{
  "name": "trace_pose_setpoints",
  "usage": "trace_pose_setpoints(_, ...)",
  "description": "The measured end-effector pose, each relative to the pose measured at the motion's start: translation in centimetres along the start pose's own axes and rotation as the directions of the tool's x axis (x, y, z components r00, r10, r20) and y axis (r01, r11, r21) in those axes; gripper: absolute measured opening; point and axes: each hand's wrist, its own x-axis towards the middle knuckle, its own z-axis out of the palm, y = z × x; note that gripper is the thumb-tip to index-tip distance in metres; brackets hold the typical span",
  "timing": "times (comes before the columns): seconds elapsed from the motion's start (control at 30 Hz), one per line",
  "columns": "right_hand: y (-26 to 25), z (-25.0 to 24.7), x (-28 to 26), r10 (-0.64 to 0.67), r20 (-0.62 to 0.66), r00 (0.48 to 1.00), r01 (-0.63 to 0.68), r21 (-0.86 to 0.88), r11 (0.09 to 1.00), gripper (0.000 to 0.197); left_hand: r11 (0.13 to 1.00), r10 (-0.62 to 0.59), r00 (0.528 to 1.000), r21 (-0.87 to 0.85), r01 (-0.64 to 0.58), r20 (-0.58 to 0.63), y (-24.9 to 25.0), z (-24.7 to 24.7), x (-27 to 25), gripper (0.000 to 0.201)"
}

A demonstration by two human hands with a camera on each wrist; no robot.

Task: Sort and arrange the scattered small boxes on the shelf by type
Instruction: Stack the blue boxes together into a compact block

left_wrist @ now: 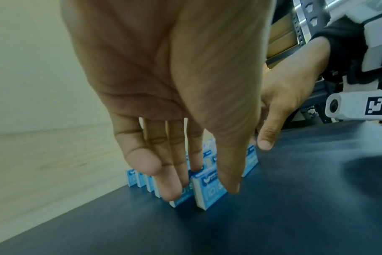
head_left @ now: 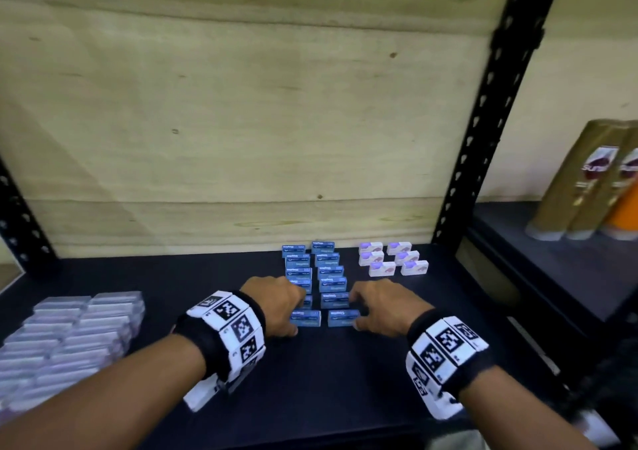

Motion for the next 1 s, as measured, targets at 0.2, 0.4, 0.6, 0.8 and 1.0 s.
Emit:
trace_pose_setpoints(0.2, 0.0, 0.5, 0.4, -0.013, -0.026, 1.0, 0.013, 0.003, 1.0, 0.024, 0.997, -0.038, 0.997, -0.067, 0.042, 0.06, 1.2, 0.5, 1.0, 0.032)
trace_pose_setpoints(0.4, 0.7, 1.6, -0.7, -0.059, -0.026, 0.998, 0.061, 0.083, 0.995, 0.008, 0.986, -0.063, 0.998, -0.156, 0.059, -0.018, 2.7, 1.7, -0.7, 0.02)
trace_pose_setpoints(0.6, 1.4, 3.9, -2.7, -0.131, -0.069, 0.989, 0.144, 0.255, 0.956, 0.007, 0.952, -0.132, 0.983, -0.294, 0.091, -0.124, 3.9, 4.6, -3.5, 0.019)
trace_pose_setpoints(0.8, 1.8, 6.5, -4.3, -0.169, -0.127, 0.977, 0.211, 0.529, 0.822, 0.009, 0.915, -0.182, 0.961, -0.394, 0.088, -0.208, 3.9, 7.5, -4.9, 0.016)
trace_pose_setpoints(1.0, 2.7, 9.1, -4.4, -0.138, -0.242, 0.96, 0.268, 0.669, 0.693, 0.015, 0.797, -0.248, 0.871, -0.601, -0.066, -0.424, 4.2, 9.6, -5.7, 0.014)
